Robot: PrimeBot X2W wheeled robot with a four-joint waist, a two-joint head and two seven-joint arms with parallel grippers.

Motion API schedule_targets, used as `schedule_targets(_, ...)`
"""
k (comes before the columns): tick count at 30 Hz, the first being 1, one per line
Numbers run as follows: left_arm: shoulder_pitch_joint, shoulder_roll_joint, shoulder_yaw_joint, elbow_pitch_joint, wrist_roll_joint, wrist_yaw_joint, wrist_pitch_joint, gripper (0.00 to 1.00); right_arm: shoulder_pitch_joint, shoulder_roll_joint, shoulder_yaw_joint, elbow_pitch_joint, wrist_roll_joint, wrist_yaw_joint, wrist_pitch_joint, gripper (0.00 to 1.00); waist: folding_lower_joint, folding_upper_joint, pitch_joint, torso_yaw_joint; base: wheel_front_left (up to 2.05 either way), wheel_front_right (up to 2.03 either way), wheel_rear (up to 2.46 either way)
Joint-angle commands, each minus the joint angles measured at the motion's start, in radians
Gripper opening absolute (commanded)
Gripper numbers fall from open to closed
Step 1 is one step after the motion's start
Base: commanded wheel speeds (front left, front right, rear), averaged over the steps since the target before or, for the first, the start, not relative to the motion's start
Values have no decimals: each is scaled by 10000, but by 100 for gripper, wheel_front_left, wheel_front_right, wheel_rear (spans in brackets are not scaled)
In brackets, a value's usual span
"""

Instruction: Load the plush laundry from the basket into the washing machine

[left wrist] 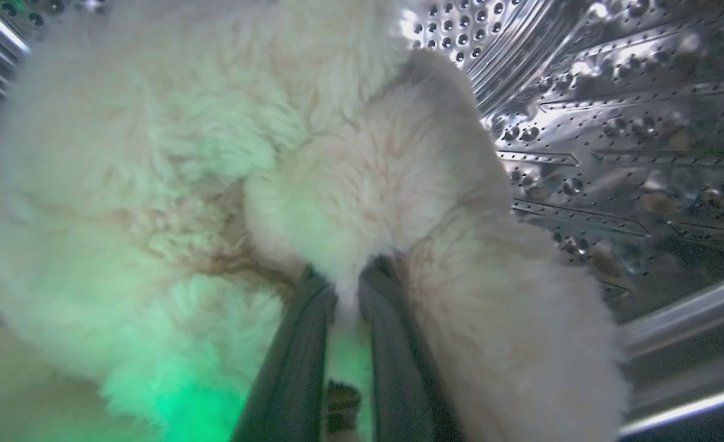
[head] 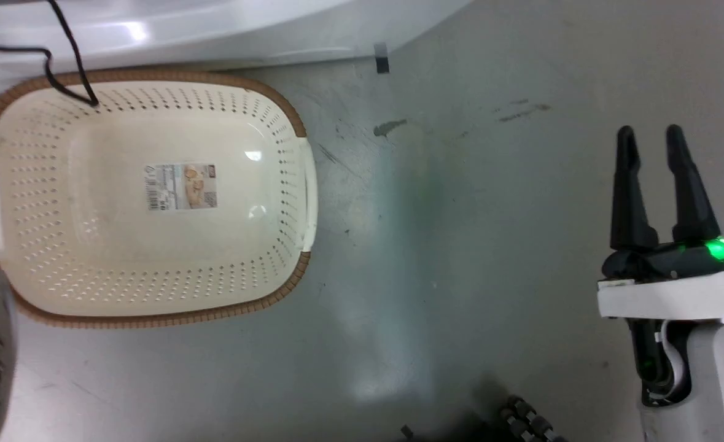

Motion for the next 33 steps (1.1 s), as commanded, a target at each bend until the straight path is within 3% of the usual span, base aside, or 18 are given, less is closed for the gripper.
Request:
schedule_targets(1,-362,47,26,130,18,102,19,0,-177,7,65,-67,59,8,-42,100,-2,0,113,-108,0,0,0)
schedule_targets(8,-817,18,-383,1284,218,4,265,0,-278,7,58,-97,112,8,-42,100,-2,0,216,-119,0,0,0)
schedule_targets(9,-819,-36,-418,1430,189,-39,298,68,-285,7,54,-89,93,8,-42,100,-2,0,203,-99,0,0,0)
schedule_targets(10,-846,-64,-435,1512,181,-16,222,100,-295,7,47,-80,77,8,-42,100,-2,0,191,-81,0,0,0)
schedule_targets(15,-803,-228,-614,1827,179,-8,-448,100,-338,7,-73,-100,-76,8,-42,100,-2,0,-63,102,0,0,0)
schedule_targets(16,-292,-401,-541,2229,-126,-70,-1358,100,-183,7,-225,-88,-356,8,-42,100,-2,0,-822,402,0,0,0)
schedule_targets(25,1543,-1049,-330,2412,-947,-448,-3302,100,639,7,-409,58,-987,8,-42,100,-2,0,-2991,1347,0,0,0)
schedule_targets(27,2718,-1398,-521,1817,-1038,-569,-3543,100,1098,7,-516,83,-1196,8,-42,100,-2,0,-3908,1846,0,0,0)
schedule_targets(33,5372,-1571,-557,-162,-1185,-604,-3579,100,1673,7,-334,174,-1358,8,-42,100,-2,0,-5226,2296,0,0,0)
